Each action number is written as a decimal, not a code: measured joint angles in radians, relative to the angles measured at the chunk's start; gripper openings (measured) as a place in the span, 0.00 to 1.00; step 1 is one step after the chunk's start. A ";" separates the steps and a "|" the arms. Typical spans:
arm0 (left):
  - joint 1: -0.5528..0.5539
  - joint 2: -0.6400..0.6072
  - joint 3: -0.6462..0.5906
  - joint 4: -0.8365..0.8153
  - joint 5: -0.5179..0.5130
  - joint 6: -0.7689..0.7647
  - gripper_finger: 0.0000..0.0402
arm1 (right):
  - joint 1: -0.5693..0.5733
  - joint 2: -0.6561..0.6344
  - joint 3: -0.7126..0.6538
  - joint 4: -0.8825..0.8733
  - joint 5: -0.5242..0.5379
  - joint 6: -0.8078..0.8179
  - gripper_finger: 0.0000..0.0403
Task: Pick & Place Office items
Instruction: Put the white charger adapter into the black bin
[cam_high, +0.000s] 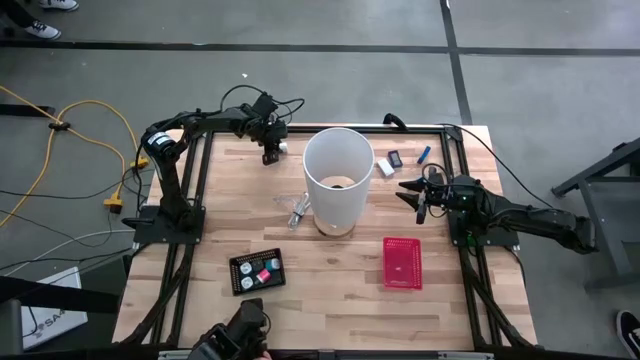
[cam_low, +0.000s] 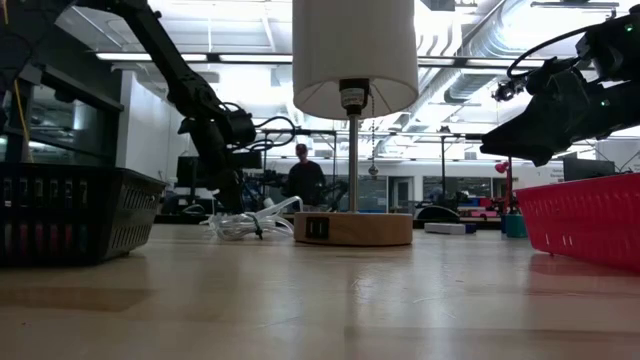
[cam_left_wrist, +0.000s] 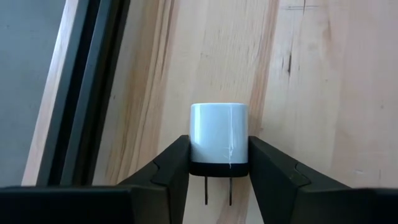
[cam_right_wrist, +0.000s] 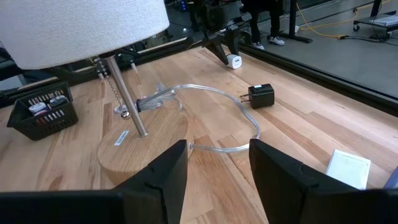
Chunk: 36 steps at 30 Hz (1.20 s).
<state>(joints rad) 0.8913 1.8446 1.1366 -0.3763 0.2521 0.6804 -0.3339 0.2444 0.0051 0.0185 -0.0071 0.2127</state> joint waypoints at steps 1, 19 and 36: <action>0.000 0.000 0.000 0.000 0.002 0.000 0.33 | 0.000 0.000 0.000 0.000 0.000 0.000 0.40; -0.017 -0.302 -0.001 -0.246 -0.016 -0.136 0.33 | 0.000 0.000 0.000 0.000 0.000 0.000 0.40; -0.507 -0.499 -0.002 -0.498 -0.316 -0.618 0.33 | 0.000 0.000 0.000 0.000 0.000 0.000 0.40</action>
<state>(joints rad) 0.3838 1.3453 1.1351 -0.8744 -0.0634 0.0624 -0.3336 0.2445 0.0051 0.0185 -0.0071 0.2127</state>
